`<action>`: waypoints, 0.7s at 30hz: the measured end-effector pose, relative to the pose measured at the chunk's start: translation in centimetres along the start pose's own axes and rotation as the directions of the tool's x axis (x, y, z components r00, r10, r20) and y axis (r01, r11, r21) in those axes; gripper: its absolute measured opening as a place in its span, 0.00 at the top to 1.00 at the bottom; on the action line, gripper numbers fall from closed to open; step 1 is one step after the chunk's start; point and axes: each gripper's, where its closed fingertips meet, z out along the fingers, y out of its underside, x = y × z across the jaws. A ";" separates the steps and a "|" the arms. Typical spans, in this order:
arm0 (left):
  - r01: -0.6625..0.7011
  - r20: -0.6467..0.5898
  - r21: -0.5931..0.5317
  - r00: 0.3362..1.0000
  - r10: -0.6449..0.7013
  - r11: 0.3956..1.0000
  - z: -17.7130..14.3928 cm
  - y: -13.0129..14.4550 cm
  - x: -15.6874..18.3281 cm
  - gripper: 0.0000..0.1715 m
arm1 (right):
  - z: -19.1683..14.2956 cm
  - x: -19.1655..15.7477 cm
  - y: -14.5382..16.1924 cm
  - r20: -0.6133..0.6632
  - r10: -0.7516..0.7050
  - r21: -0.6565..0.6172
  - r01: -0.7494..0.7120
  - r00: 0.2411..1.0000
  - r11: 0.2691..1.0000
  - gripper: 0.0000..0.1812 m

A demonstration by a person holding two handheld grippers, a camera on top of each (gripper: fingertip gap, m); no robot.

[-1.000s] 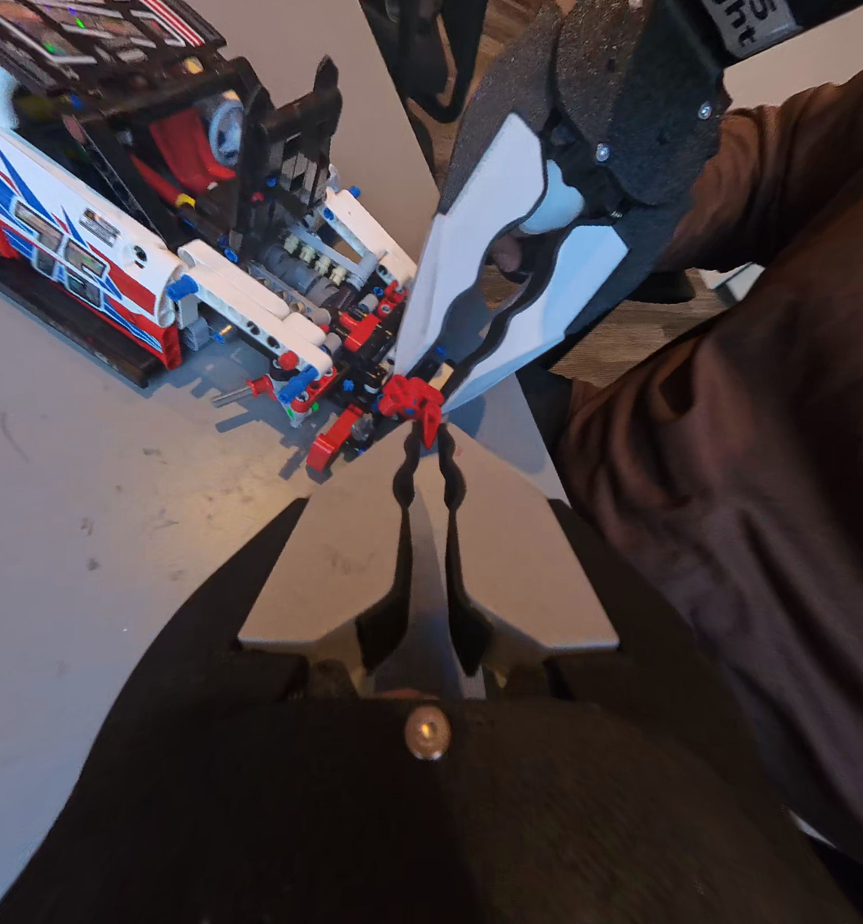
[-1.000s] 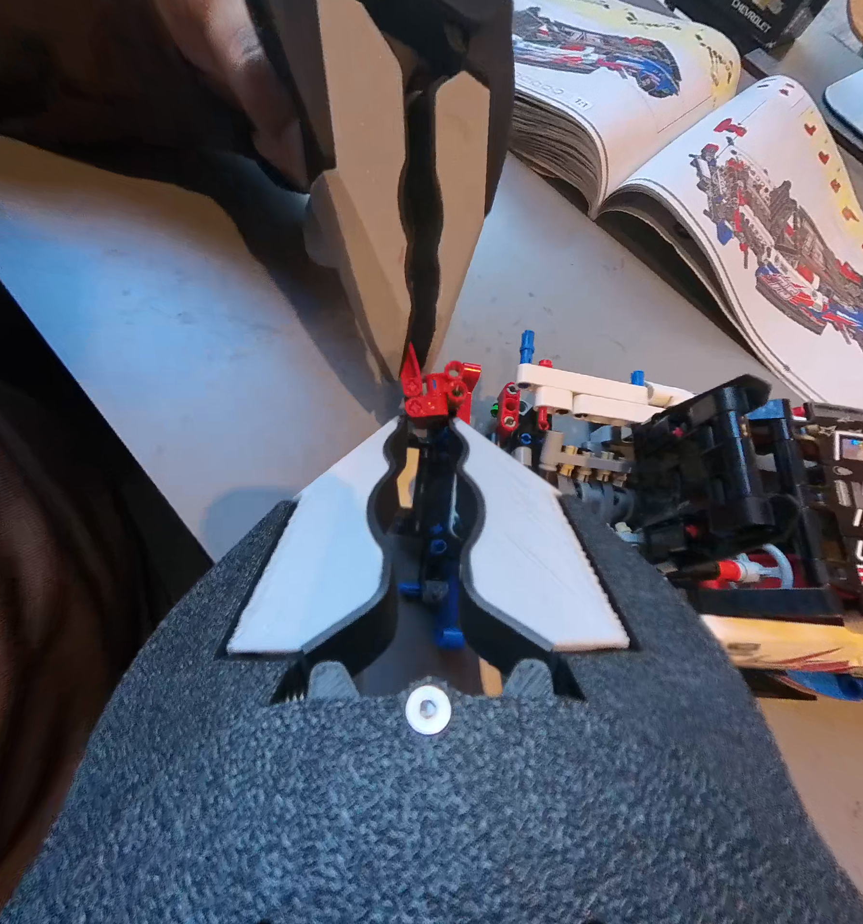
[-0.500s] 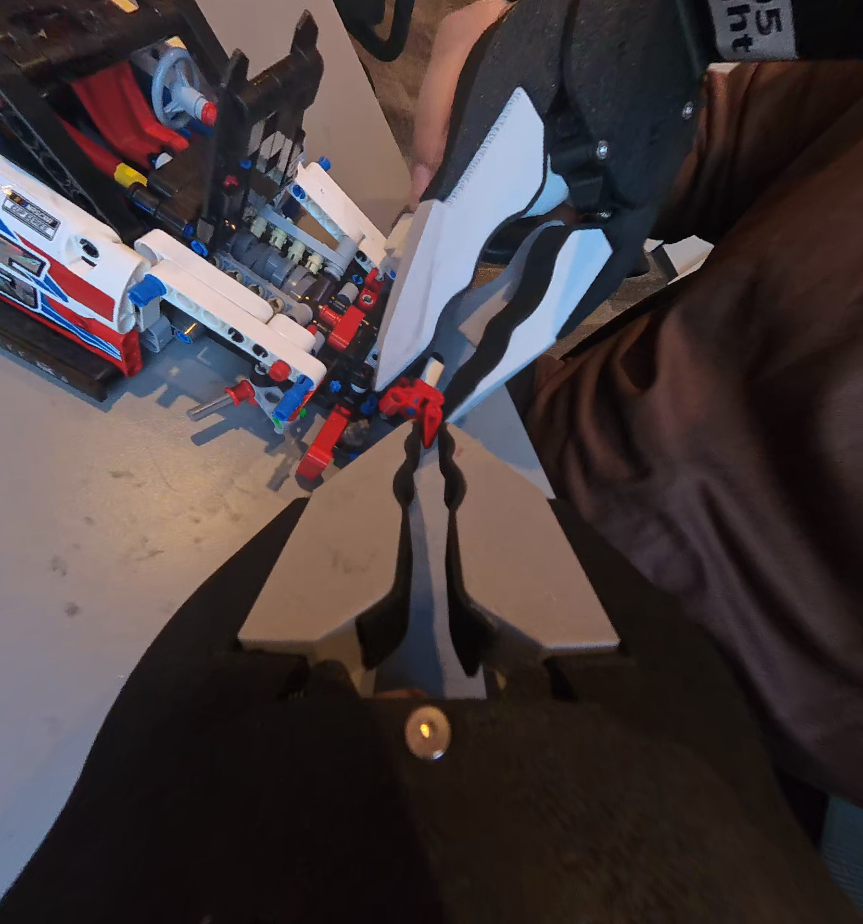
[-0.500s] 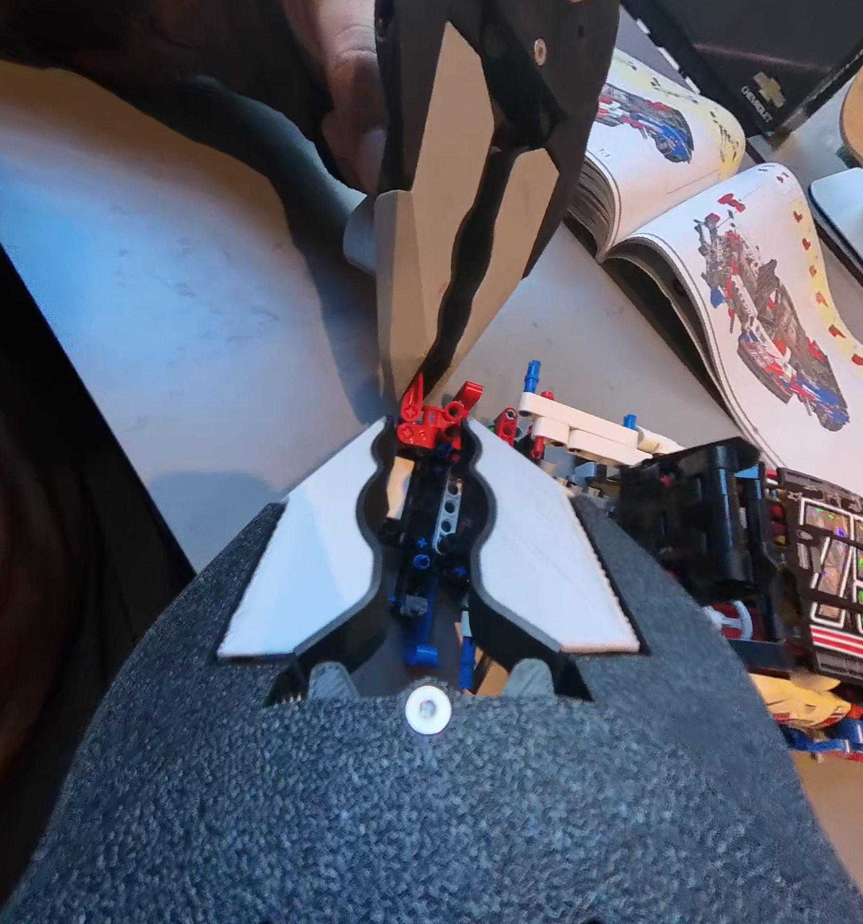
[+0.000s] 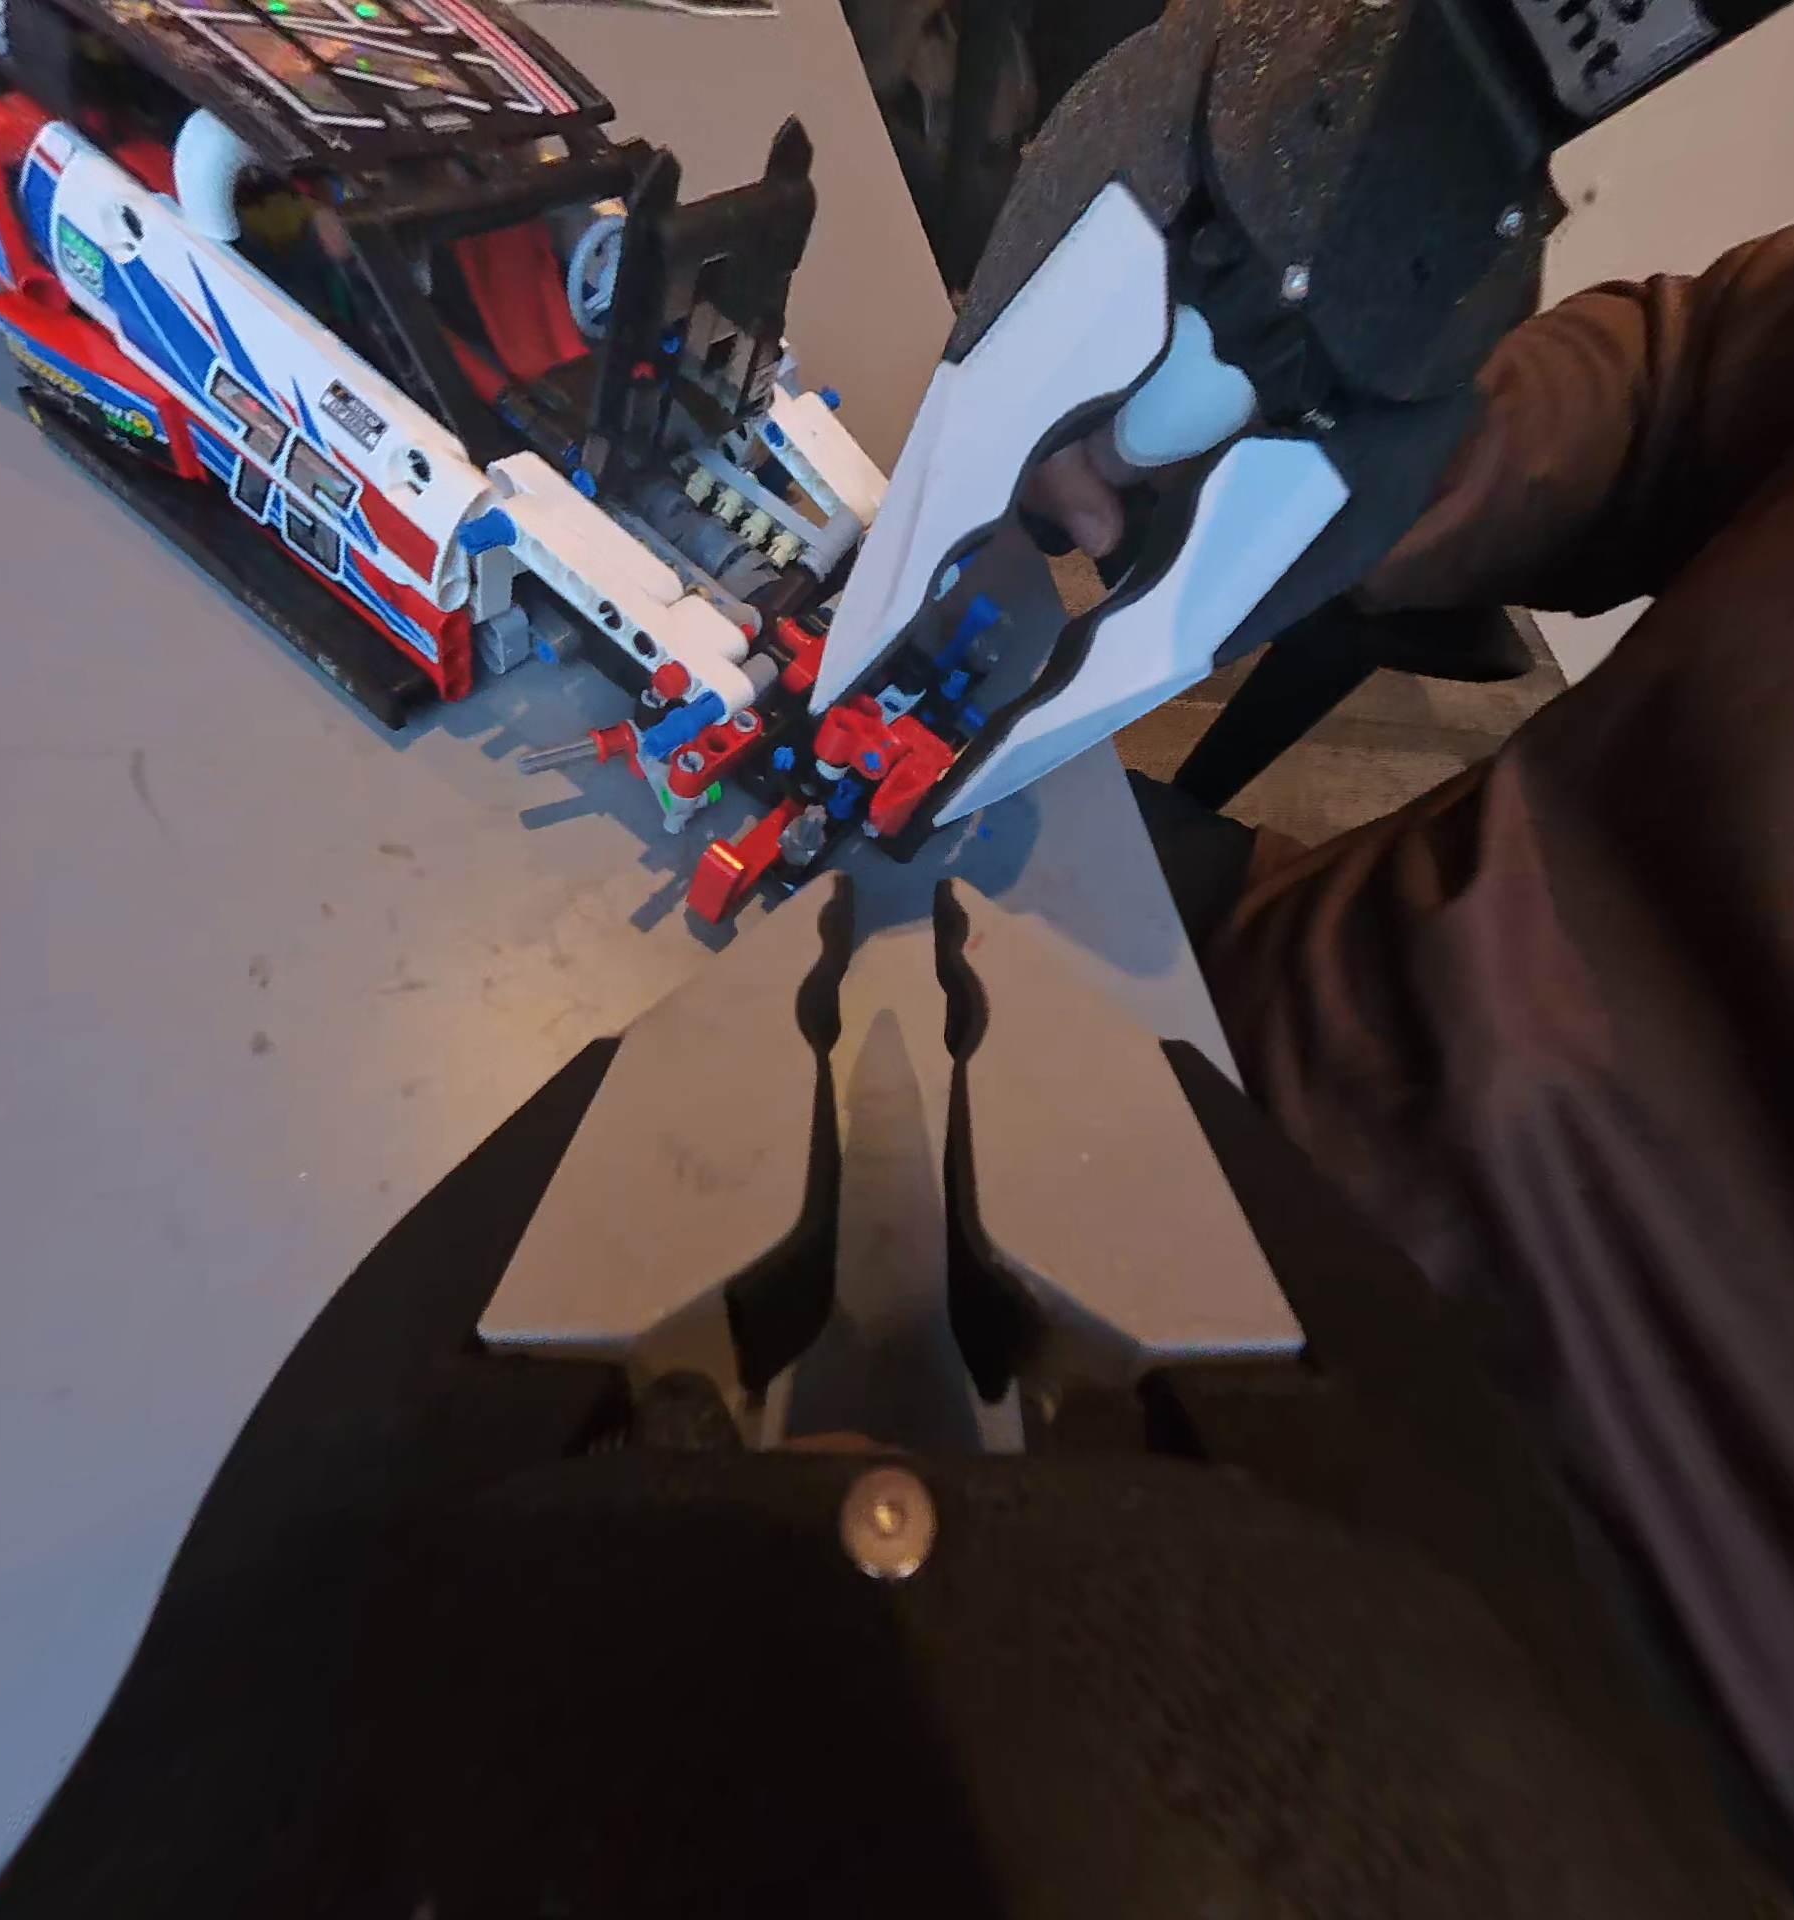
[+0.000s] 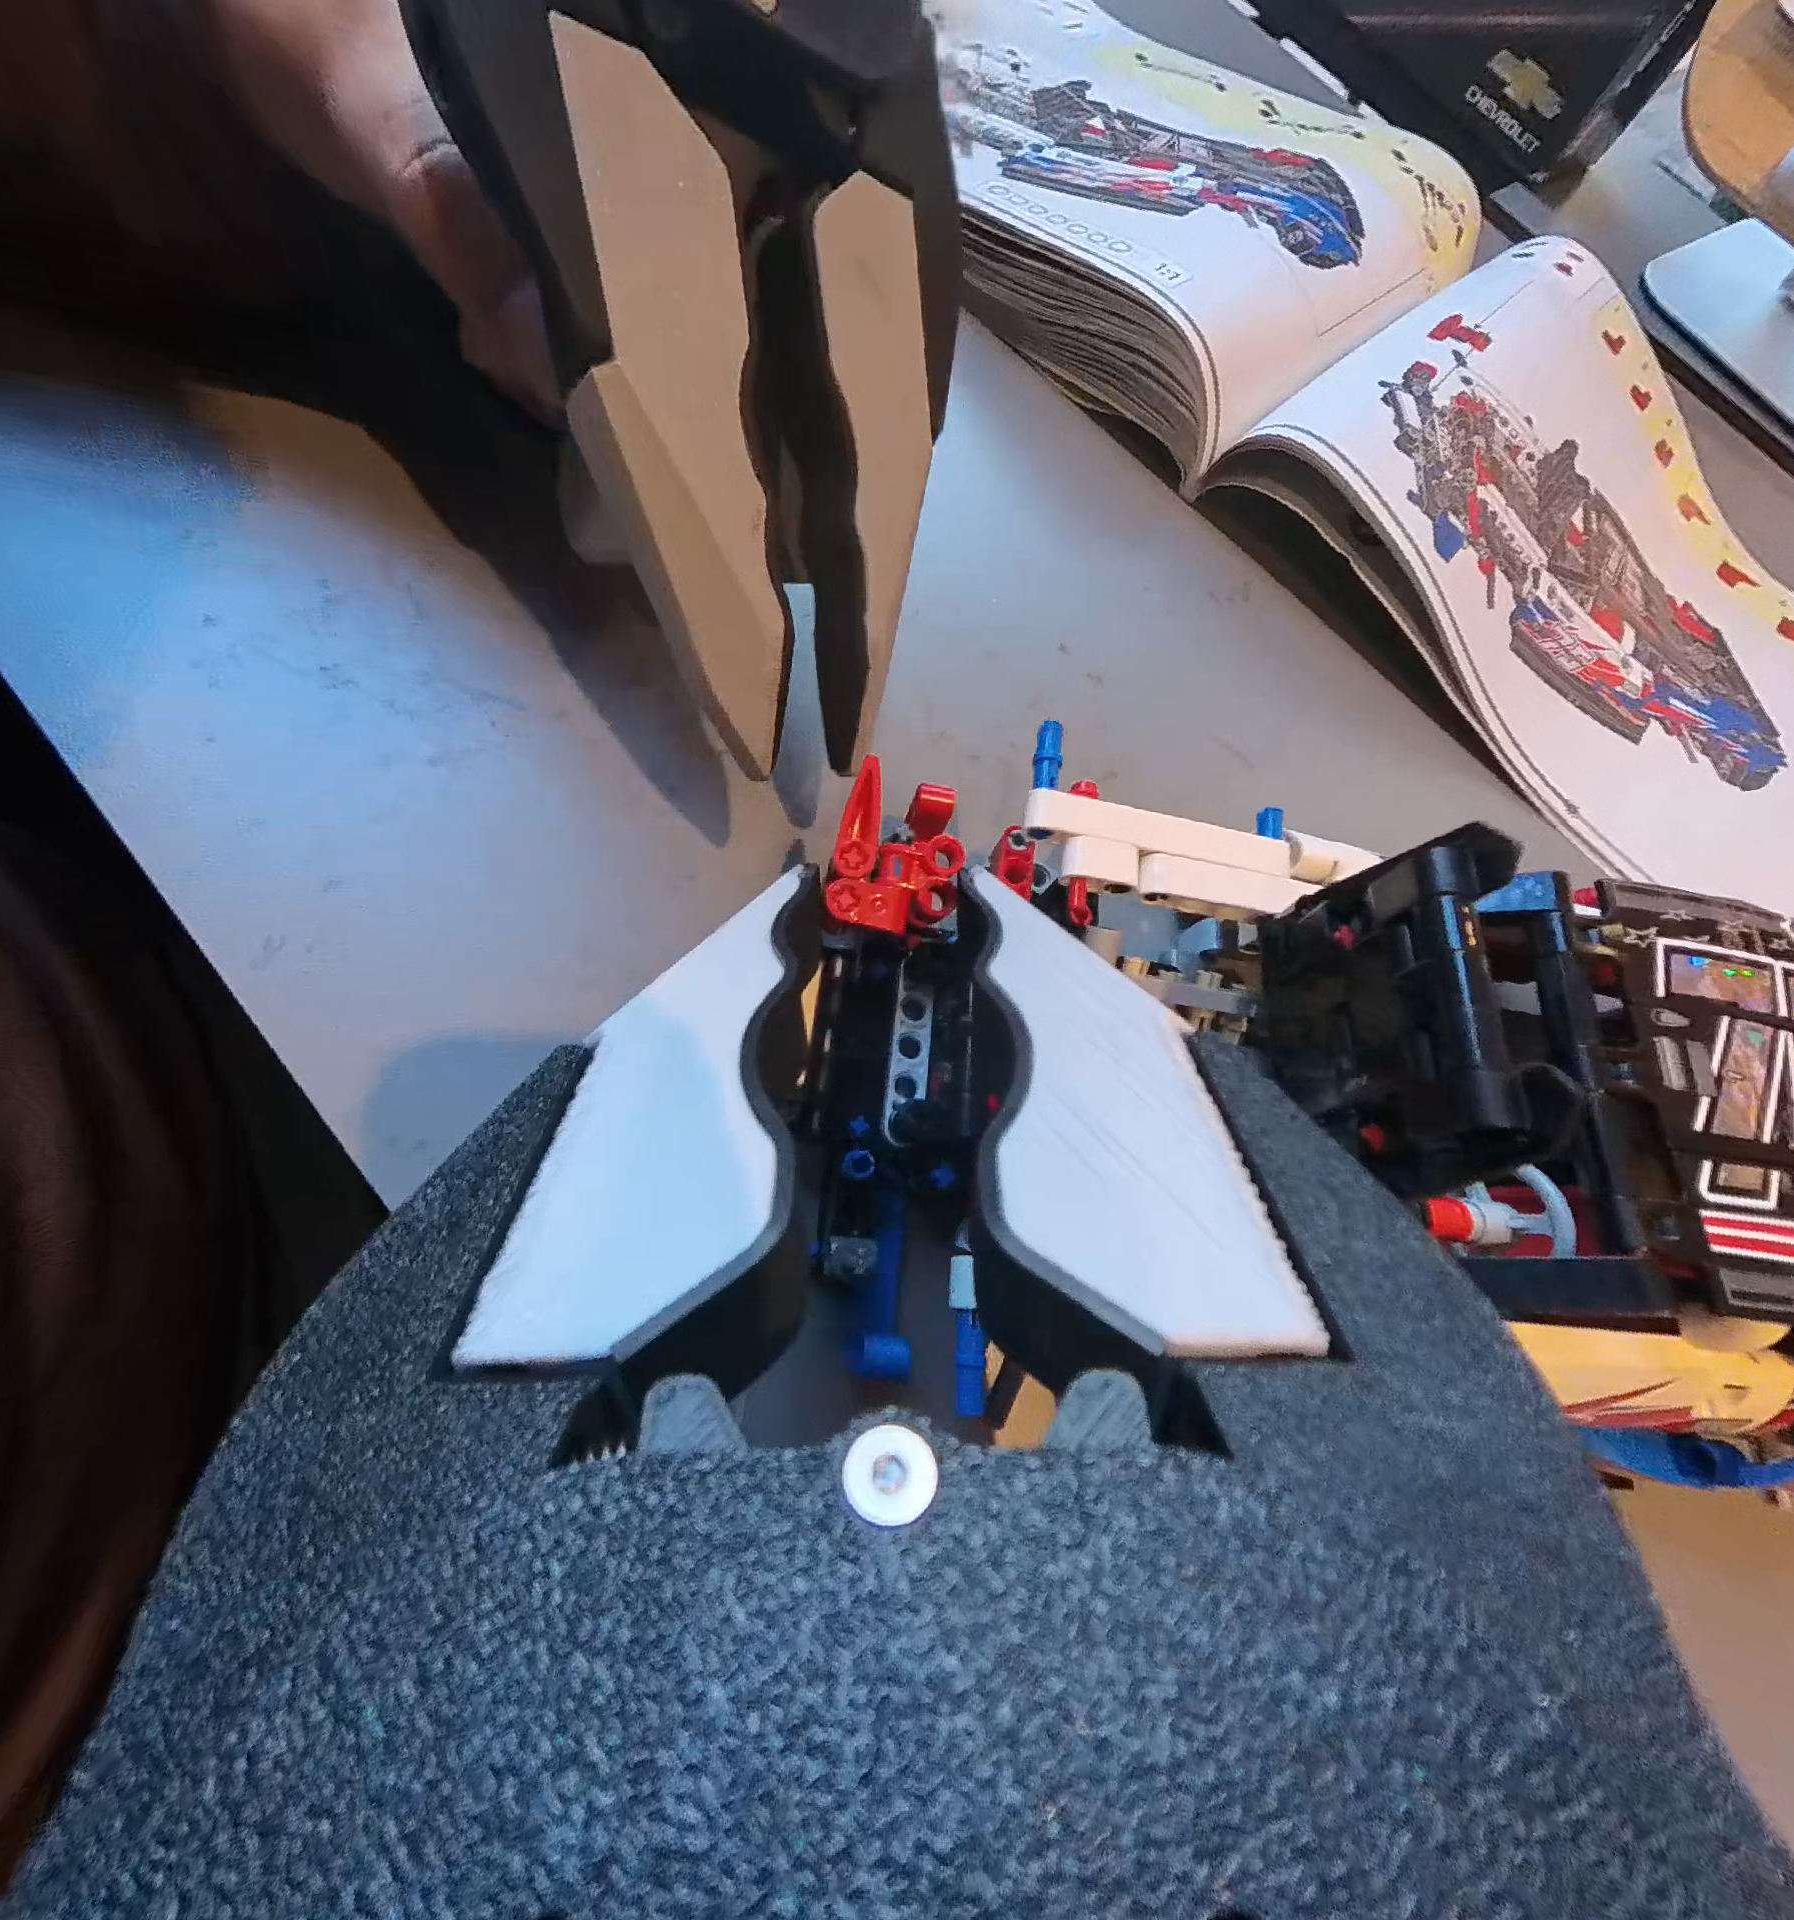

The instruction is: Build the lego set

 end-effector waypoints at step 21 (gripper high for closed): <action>-0.015 0.093 0.008 0.996 0.014 1.000 0.3 0.2 -1.3 0.92 | -0.6 0.2 -0.7 0.046 0.073 0.101 -0.077 0.996 0.992 0.86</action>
